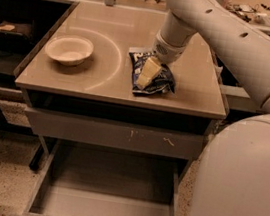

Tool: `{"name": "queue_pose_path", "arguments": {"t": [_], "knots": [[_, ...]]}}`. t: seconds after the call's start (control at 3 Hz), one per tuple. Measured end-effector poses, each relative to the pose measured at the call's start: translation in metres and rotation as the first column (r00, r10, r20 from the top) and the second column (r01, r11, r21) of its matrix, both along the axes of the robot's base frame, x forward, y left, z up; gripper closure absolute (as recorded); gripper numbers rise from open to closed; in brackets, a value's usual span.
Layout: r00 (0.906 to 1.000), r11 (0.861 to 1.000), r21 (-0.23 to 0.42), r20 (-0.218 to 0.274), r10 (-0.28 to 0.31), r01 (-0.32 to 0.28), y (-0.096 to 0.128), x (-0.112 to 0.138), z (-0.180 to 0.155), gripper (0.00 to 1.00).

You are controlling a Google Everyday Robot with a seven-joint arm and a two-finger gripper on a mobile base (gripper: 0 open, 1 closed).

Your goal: Place blue plastic bottle into middle drawer

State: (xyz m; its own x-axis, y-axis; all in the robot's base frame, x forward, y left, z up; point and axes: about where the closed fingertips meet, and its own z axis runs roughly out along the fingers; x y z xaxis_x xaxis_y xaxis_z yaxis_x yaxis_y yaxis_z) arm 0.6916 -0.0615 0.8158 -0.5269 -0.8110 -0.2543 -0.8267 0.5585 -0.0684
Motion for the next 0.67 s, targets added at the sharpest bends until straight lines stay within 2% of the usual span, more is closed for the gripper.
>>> {"name": "queue_pose_path", "arguments": {"t": [0.67], "knots": [[1.0000, 1.000, 0.000, 0.000, 0.000, 0.000, 0.0000, 0.0000, -0.0001, 0.88]]}}
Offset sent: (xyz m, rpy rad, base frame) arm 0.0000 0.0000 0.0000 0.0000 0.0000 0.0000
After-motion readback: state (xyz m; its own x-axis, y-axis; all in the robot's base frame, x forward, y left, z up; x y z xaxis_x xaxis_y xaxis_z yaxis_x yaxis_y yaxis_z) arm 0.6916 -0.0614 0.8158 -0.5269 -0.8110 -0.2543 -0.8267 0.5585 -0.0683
